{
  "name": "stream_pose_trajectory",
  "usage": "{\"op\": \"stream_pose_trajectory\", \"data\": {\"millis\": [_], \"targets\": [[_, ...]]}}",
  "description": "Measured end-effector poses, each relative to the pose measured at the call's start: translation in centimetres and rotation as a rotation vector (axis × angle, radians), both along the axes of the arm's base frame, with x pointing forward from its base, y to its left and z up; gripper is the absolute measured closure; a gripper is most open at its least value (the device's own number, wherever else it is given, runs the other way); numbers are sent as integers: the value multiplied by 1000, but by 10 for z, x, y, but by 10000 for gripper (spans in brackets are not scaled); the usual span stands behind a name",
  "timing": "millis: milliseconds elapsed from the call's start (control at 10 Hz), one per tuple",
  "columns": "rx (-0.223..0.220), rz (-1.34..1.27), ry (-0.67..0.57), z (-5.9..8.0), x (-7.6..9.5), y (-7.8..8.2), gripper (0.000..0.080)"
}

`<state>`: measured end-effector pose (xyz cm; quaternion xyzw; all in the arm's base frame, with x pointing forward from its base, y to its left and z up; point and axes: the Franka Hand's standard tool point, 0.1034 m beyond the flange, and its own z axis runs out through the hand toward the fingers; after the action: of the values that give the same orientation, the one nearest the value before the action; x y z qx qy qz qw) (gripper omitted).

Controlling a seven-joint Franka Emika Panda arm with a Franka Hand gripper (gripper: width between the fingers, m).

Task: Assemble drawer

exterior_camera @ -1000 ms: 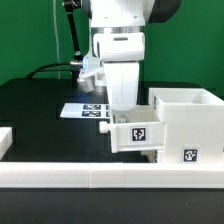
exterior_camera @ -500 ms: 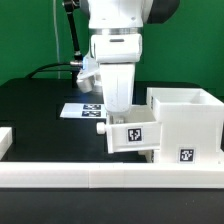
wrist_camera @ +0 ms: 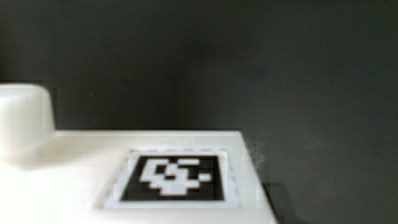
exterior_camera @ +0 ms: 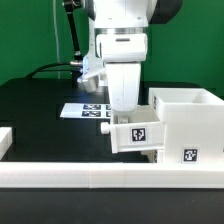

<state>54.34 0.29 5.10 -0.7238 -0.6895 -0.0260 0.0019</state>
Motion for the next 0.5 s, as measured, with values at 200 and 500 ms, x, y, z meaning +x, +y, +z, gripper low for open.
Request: {"op": "stream_pose_trajectory", "data": {"millis": [200,500], "targets": [[-17,-22,4,-1,-1,2,757],[-18,-24,5,-2,-1,-1,757]]}}
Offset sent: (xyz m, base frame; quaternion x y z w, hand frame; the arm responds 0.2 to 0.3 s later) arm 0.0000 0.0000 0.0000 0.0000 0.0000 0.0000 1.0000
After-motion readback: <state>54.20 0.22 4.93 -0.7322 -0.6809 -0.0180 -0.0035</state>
